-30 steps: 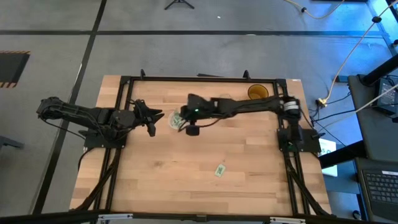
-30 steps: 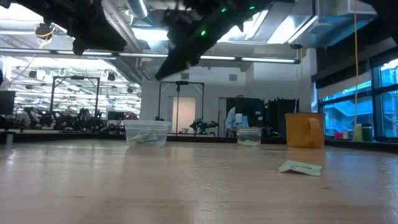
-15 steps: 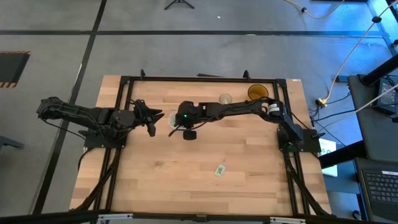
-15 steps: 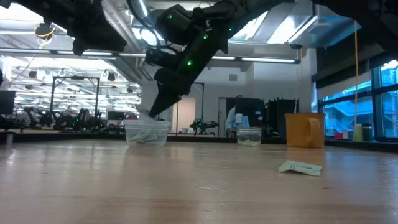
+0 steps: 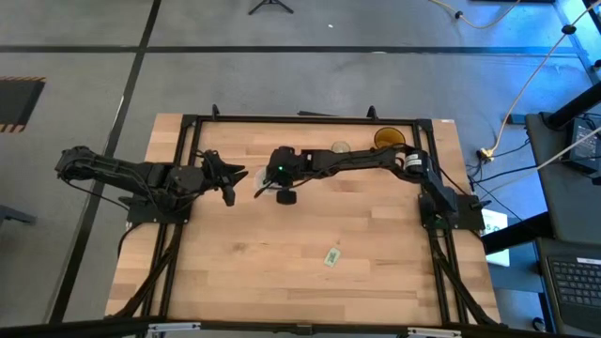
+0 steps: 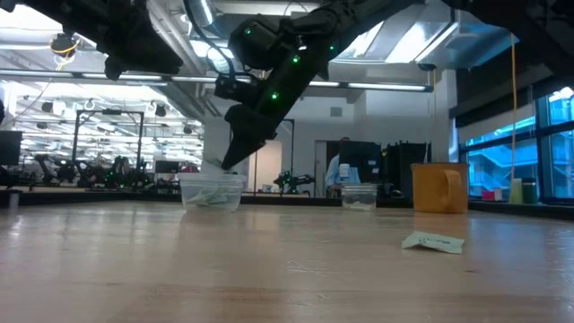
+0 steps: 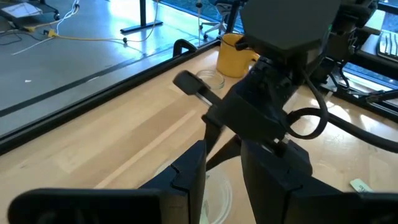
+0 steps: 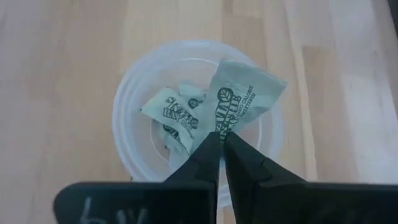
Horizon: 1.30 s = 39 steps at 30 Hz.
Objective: Pick and place Stevia / Truvia into bins
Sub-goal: Put the stevia packet into the transparent container
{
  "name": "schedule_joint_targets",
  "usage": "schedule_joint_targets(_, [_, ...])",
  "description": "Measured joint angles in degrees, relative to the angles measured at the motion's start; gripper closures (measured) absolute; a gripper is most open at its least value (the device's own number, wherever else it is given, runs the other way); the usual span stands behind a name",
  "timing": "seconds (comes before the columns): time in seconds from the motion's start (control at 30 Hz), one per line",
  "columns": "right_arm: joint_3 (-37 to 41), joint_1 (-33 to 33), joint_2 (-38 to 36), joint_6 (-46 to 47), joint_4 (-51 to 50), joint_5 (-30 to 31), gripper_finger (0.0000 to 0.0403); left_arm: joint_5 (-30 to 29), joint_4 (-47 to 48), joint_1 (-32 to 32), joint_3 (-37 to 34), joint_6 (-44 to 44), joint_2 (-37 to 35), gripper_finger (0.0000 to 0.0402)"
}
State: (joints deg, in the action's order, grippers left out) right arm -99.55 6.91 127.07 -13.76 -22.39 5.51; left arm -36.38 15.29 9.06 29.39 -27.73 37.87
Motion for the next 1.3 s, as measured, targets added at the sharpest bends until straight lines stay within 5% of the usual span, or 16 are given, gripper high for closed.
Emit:
schedule_joint_targets(0.67, [0.0,0.2,-3.0,0.6,-2.8,-0.2,0.0317,0.0,0.0,0.0,0.0,0.0,0.0,0.0304])
schedule_joint_targets(1.07, [-0.1,-5.2,-15.7,-18.7,-34.0,-6.2,0.0317,0.0,-0.1,0.0,0.0,0.0,0.0,0.0304])
schedule_joint_targets(1.3, [0.0,-7.3,-16.2,-22.3,-43.0,-17.7,0.0317,0.0,-0.1,0.0,0.0,0.0,0.0,0.0304])
